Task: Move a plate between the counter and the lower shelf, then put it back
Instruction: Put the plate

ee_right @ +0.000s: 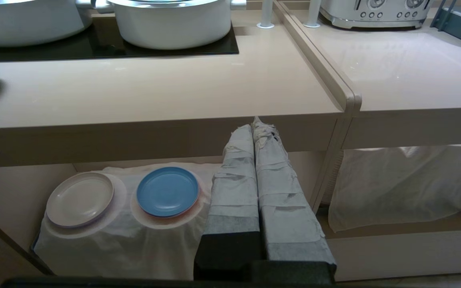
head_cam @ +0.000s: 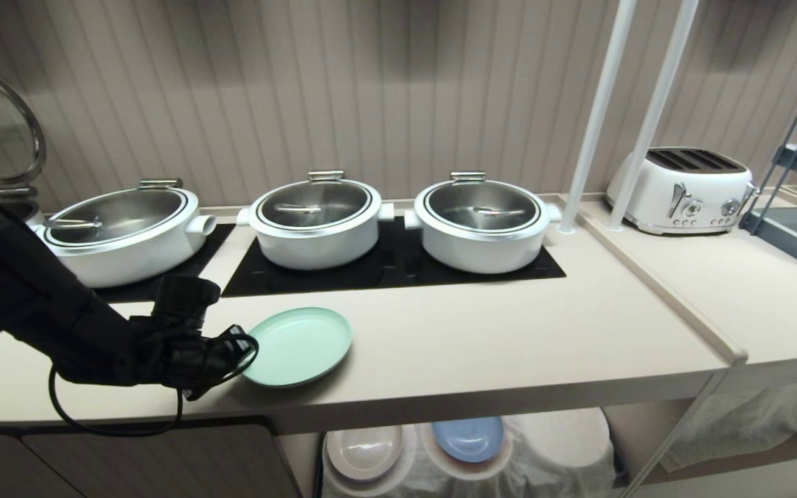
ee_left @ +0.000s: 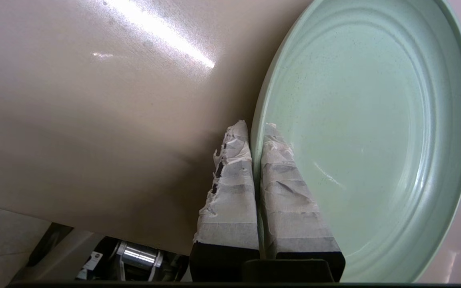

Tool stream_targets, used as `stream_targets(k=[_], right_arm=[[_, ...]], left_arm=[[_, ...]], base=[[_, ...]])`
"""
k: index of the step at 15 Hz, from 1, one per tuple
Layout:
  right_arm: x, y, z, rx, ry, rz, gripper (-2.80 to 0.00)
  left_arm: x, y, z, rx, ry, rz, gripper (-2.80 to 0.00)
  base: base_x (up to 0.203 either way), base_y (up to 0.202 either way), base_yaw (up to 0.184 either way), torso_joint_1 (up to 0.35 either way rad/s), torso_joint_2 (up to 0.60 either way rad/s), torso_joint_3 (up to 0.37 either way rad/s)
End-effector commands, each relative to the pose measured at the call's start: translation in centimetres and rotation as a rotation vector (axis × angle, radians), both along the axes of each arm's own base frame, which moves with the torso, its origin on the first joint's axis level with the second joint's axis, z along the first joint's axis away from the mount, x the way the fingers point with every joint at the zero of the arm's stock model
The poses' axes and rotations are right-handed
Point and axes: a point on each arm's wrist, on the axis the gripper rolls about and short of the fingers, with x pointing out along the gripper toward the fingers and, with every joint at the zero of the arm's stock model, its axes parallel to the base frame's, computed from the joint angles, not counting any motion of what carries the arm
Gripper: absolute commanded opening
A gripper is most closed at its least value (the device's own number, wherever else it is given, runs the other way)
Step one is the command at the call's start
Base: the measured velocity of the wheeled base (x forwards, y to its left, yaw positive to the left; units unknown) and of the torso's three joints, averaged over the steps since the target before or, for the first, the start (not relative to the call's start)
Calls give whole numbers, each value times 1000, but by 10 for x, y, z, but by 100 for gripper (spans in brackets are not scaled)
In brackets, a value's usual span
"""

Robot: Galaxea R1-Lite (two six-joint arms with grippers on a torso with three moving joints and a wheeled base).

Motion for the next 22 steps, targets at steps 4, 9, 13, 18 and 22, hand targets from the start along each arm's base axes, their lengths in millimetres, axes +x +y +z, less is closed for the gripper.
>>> stream_targets(k=[4,9,13,18,22], right_arm=[[0,0,0,0,0,0,-280],[0,0,0,0,1,0,-280],[0,0,0,0,0,0,-280],[0,0,0,0,0,0,-280],[0,0,0,0,0,0,-280]], left_arm=[[1,0,-2,-4,5,4,-280],[0,1,-2,-2,6,6,0],[2,1,6,-4,-25,9,0],[11,1,25,1,-98,12,0],[7,1,50,9,-169,1,0]], base=[[0,0,0,0,0,0],[0,0,0,0,0,0],[0,0,0,0,0,0],[0,0,0,0,0,0],[0,0,0,0,0,0]])
